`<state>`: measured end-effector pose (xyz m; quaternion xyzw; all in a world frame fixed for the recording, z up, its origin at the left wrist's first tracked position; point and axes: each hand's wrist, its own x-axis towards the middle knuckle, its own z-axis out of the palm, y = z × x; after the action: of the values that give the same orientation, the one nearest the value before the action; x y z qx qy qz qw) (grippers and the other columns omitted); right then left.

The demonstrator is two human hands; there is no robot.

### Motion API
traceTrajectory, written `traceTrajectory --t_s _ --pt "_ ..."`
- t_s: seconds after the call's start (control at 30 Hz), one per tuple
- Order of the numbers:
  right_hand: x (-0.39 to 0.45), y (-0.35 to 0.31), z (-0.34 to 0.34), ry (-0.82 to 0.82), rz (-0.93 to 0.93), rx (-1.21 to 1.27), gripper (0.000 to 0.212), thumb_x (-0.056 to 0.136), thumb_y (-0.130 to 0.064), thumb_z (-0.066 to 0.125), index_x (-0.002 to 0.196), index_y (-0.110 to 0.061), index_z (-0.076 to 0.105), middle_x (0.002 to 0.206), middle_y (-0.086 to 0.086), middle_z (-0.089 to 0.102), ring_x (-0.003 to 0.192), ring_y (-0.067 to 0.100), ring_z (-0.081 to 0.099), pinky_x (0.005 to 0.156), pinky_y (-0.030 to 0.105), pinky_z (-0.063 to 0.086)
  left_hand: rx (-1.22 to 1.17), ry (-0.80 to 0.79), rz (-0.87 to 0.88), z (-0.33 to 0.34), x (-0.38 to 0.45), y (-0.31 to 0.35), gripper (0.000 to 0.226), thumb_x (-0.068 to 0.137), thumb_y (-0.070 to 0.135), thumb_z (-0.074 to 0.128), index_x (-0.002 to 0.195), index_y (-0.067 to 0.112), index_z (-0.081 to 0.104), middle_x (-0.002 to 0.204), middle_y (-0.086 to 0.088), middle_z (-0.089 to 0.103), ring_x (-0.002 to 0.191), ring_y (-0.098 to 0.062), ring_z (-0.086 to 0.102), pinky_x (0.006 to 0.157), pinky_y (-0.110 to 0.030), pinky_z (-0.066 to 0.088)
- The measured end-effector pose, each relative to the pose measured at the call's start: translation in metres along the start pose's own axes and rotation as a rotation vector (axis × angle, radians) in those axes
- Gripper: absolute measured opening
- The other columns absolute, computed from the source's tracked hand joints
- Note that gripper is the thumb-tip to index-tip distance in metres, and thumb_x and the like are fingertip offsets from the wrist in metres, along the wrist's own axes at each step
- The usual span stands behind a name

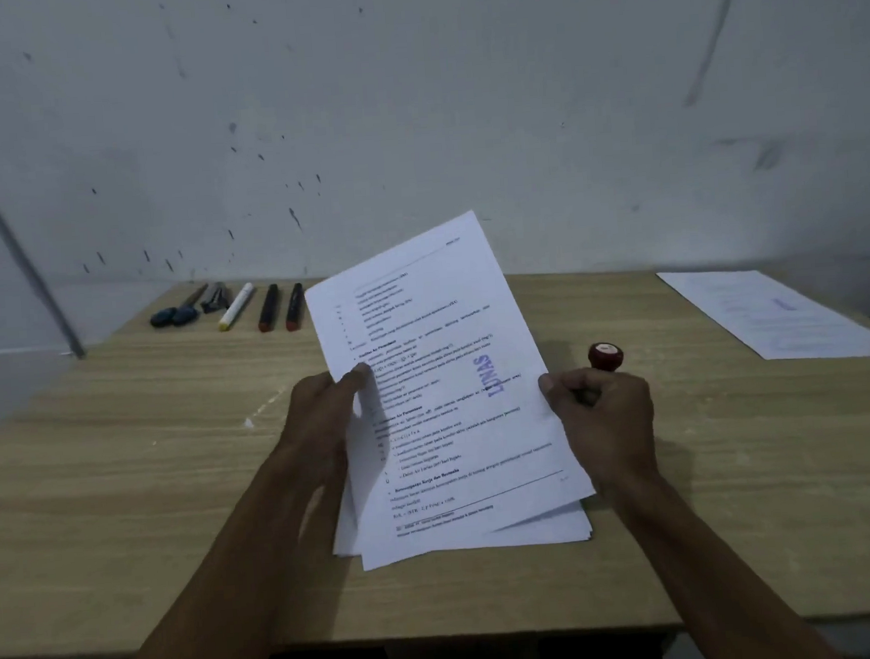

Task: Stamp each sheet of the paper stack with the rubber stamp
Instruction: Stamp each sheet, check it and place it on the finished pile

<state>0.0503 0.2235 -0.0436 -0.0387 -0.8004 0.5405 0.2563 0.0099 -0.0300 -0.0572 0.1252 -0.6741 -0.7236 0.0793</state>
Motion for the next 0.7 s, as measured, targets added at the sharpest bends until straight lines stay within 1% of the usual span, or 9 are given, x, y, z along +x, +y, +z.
traceTrajectory --t_s 0.07,0.13,0.23,0.33,0.4,0.47,0.53,0.63,0.7 --pt "0.001 0.001 0.001 -0.006 0.019 0.013 0.007 0.086 -0.015 0.074 0.091 -0.012 0.078 0.075 -0.018 0.068 0.072 -0.005 0.066 0.07 0.015 0.049 -0.001 -0.004 0.013 -0.003 -0.001 0.005 0.016 0.092 0.011 0.063 0.102 0.001 0.071 0.1 -0.013 0.072 0.089 -0.026 0.068 0.083 -0.036 0.053" --pt "0.001 0.004 0.003 -0.025 0.064 0.018 0.005 0.086 -0.016 0.073 0.089 -0.013 0.077 0.076 -0.015 0.069 0.074 -0.002 0.066 0.068 0.015 0.048 -0.048 0.04 0.026 -0.005 -0.001 0.007 0.014 0.088 0.008 0.067 0.1 0.001 0.072 0.093 -0.012 0.074 0.082 -0.026 0.07 0.08 -0.036 0.056" --pt "0.0 0.005 0.003 -0.039 0.136 0.068 0.009 0.085 -0.015 0.074 0.078 -0.019 0.073 0.077 -0.007 0.071 0.076 0.008 0.068 0.069 0.023 0.051 -0.08 0.053 0.006 -0.006 -0.001 0.008 0.008 0.081 0.006 0.073 0.089 0.004 0.073 0.074 -0.004 0.075 0.069 -0.022 0.071 0.07 -0.033 0.059" --pt "-0.002 0.002 0.001 -0.089 0.178 0.089 0.013 0.077 -0.016 0.082 0.074 -0.01 0.072 0.074 0.003 0.072 0.068 0.016 0.07 0.064 0.029 0.056 -0.102 0.041 0.005 -0.005 -0.005 0.009 0.005 0.076 0.005 0.077 0.077 0.005 0.072 0.064 -0.002 0.074 0.057 -0.018 0.071 0.056 -0.028 0.059" --pt "-0.003 0.0 -0.001 -0.122 0.19 0.116 0.015 0.073 -0.013 0.085 0.073 -0.006 0.072 0.071 0.003 0.073 0.064 0.017 0.071 0.062 0.031 0.058 -0.128 0.064 0.017 -0.005 -0.005 0.011 0.008 0.073 0.006 0.079 0.073 0.005 0.071 0.064 -0.003 0.073 0.056 -0.018 0.07 0.054 -0.026 0.059" --pt "-0.001 -0.002 -0.003 -0.124 0.171 0.098 0.013 0.075 -0.013 0.083 0.072 -0.005 0.073 0.07 0.003 0.073 0.065 0.018 0.071 0.063 0.032 0.059 -0.142 0.088 0.043 -0.005 -0.005 0.018 0.009 0.072 0.008 0.08 0.073 0.007 0.072 0.069 -0.002 0.074 0.064 -0.02 0.07 0.063 -0.03 0.059" --pt "0.004 -0.007 -0.004 -0.101 0.129 0.087 0.014 0.078 -0.013 0.081 0.068 -0.007 0.073 0.067 0.001 0.072 0.061 0.012 0.068 0.061 0.027 0.056 -0.17 0.093 0.08 -0.001 -0.003 0.028 0.008 0.074 0.008 0.079 0.077 0.008 0.072 0.068 0.003 0.074 0.07 -0.02 0.068 0.066 -0.03 0.056" --pt "0.013 -0.016 -0.007 -0.051 0.068 0.103 0.016 0.082 -0.012 0.078 0.067 -0.007 0.074 0.065 0.003 0.071 0.053 0.006 0.062 0.054 0.021 0.05 -0.205 0.061 0.134 0.008 -0.001 0.05 0.012 0.077 0.007 0.077 0.088 0.006 0.072 0.068 0.007 0.074 0.067 -0.014 0.07 0.057 -0.025 0.056" --pt "0.021 -0.023 -0.013 -0.022 0.06 0.139 0.018 0.084 -0.013 0.076 0.068 -0.006 0.074 0.066 0.004 0.072 0.054 0.007 0.063 0.051 0.018 0.05 -0.203 0.013 0.163 0.016 0.0 0.066 0.012 0.08 0.009 0.075 0.091 0.007 0.072 0.075 0.005 0.075 0.066 -0.012 0.071 0.054 -0.023 0.056"
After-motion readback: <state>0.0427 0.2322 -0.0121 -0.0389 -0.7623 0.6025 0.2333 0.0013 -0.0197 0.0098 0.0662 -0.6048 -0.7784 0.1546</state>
